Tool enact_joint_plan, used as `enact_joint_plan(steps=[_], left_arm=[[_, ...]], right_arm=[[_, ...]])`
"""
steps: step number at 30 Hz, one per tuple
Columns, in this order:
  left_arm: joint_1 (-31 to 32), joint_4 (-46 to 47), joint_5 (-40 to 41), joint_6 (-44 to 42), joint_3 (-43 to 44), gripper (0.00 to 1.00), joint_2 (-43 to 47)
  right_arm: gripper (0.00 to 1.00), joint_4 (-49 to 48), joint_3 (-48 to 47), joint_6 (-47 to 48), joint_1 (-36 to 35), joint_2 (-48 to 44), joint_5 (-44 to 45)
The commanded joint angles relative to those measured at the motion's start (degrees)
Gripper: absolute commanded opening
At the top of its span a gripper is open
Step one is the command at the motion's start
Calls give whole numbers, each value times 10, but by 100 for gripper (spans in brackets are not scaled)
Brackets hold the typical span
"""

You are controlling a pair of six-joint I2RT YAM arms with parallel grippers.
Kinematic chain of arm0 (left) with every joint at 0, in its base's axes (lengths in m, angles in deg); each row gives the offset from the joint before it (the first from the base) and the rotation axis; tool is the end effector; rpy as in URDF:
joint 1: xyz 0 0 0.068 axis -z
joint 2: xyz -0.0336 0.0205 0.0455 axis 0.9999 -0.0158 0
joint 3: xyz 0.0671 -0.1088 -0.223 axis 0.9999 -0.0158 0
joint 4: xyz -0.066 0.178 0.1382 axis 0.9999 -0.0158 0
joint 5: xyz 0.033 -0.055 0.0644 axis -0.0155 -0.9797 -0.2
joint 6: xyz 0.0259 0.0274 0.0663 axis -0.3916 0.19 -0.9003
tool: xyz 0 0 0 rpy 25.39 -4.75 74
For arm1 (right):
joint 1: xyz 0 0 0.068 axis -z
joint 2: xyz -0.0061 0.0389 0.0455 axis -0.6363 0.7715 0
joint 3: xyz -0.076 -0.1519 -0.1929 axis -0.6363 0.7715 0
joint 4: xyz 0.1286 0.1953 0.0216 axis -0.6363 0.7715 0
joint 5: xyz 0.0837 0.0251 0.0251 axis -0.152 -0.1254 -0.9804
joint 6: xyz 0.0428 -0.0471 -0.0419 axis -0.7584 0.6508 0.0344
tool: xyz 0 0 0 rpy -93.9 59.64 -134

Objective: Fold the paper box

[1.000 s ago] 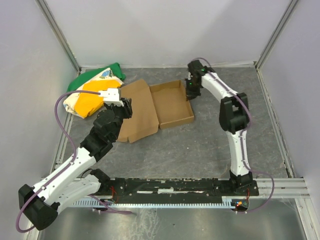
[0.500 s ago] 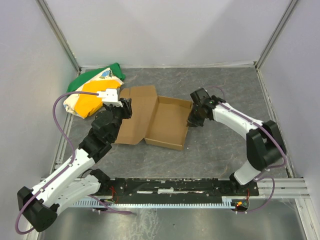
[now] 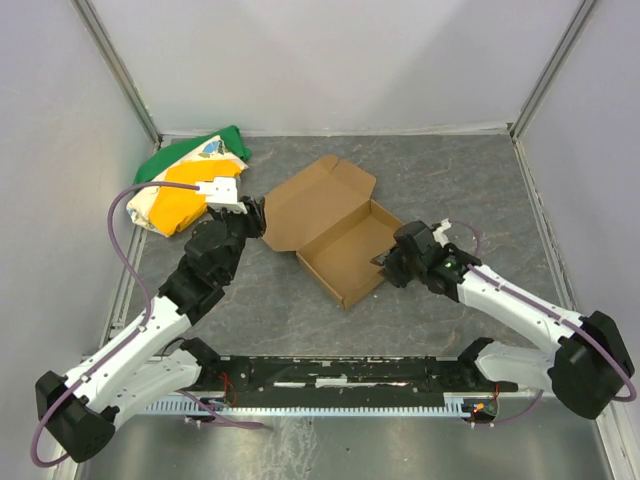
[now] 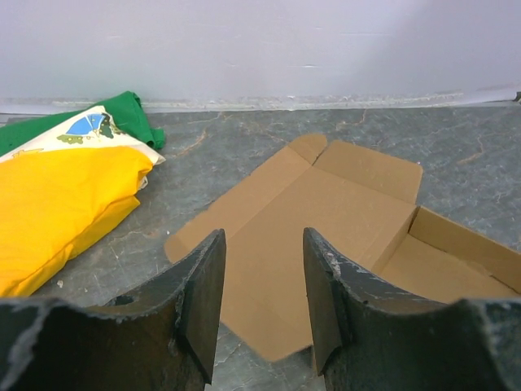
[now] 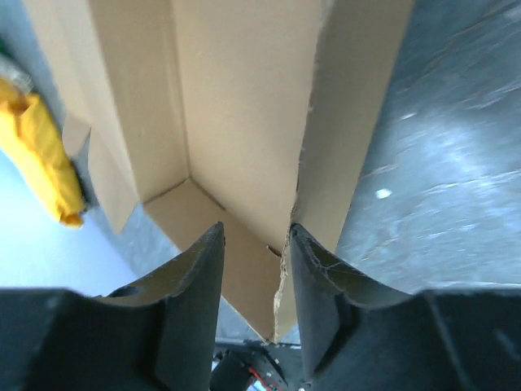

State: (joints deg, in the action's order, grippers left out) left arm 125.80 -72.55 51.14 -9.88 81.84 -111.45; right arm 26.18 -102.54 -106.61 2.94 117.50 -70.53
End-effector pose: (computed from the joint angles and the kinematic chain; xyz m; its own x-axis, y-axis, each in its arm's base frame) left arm 0.1825 -0.0982 0.3266 -0.0259 -0.1058 -0.9940 0.1511 0.9825 -0.1085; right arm 0.1877 0.1261 0.1942 -0.5351 0.8302 -0.1563 0.6145 0.5095 0.6024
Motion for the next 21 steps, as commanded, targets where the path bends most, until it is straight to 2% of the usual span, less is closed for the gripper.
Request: enact_joint_plan(steps=[1, 4, 7, 9, 10, 12, 13, 15, 16, 17, 18, 19, 21], left_arm=[[-1, 24, -4, 16, 1, 51, -6], [0, 25, 2, 12, -1, 51, -12], [-1, 26, 4, 9, -4, 51, -14], [-1, 27, 5, 9, -6, 51, -15], [-1, 29, 4, 9, -7, 51, -17], [-1, 32, 1, 7, -7, 51, -22], [-1, 30, 0, 7, -5, 51, -24], [0, 22, -2, 9, -1, 51, -31], [0, 17, -2, 11, 0, 51, -32], [1, 11, -2, 14, 2, 51, -31], [1, 10, -2, 17, 2, 51, -31], [0, 10, -6, 17, 2, 51, -31], [1, 9, -24, 9, 4, 52, -31]], right_arm=[[48, -83, -29, -79, -81, -10, 26], [49, -39, -64, -48, -141, -20, 68], [49, 1, -104, 94, -148, -49, 127], [67, 50, -155, 241, -146, -58, 182], [74, 54, -183, 345, -144, -55, 194], [96, 90, -241, 517, -138, -20, 258], [100, 118, -275, 573, -117, 14, 284], [99, 168, -341, 655, -43, 98, 274], [99, 182, -370, 685, 0, 142, 225], [91, 189, -400, 718, 44, 185, 151], [79, 197, -430, 733, 76, 227, 97], [72, 202, -457, 743, 96, 276, 61], [67, 197, -487, 778, 123, 328, -5]])
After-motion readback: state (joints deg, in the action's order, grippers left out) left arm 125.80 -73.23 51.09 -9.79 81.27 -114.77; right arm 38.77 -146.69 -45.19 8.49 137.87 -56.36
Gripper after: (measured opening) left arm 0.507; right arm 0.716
